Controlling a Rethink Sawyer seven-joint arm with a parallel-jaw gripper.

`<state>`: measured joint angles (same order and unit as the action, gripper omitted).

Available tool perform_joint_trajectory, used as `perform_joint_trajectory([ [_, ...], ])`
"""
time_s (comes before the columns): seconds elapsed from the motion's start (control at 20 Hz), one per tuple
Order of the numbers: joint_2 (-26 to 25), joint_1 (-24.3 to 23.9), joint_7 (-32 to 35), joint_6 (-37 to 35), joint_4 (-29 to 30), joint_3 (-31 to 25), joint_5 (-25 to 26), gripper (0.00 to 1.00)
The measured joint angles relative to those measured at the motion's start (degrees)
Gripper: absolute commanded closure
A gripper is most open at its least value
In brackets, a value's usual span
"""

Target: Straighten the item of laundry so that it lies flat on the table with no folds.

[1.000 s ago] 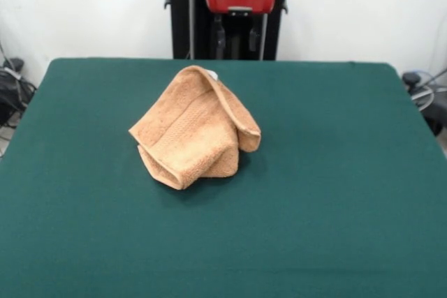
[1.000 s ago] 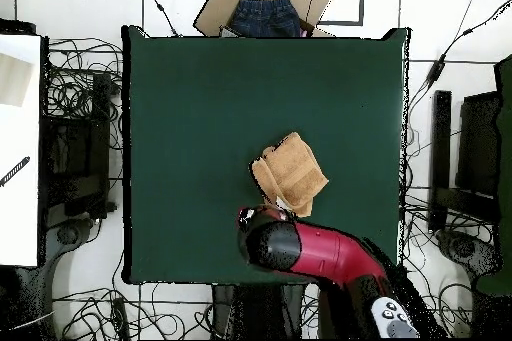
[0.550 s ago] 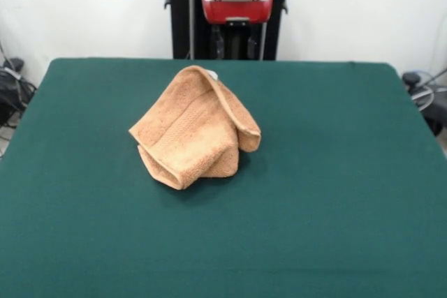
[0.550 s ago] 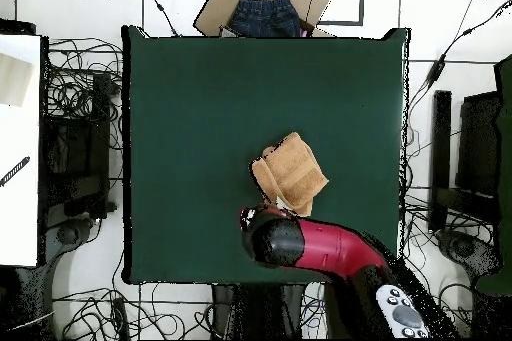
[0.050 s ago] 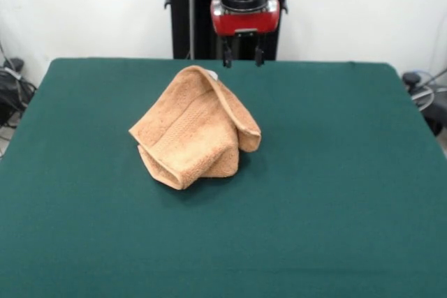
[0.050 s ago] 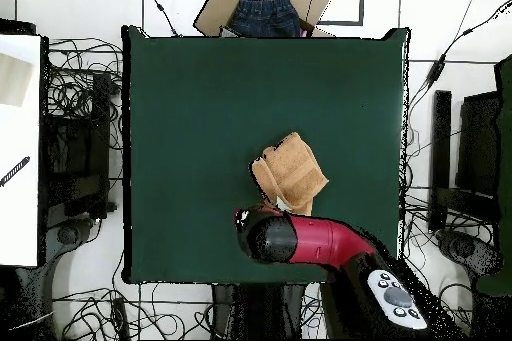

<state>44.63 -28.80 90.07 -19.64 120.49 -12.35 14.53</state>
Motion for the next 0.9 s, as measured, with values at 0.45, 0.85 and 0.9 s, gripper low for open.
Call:
perform_joint_trajectory([
  [0.45,3.5,0.1,0.0,0.0,-3.1,0.0,1.1,0.0],
  [0.85,4.1,-0.3,0.0,0.0,-6.0,-1.3,1.2,0.0],
  [0.9,4.0,-0.5,0.0,0.0,-6.2,-1.6,1.2,0.0],
])
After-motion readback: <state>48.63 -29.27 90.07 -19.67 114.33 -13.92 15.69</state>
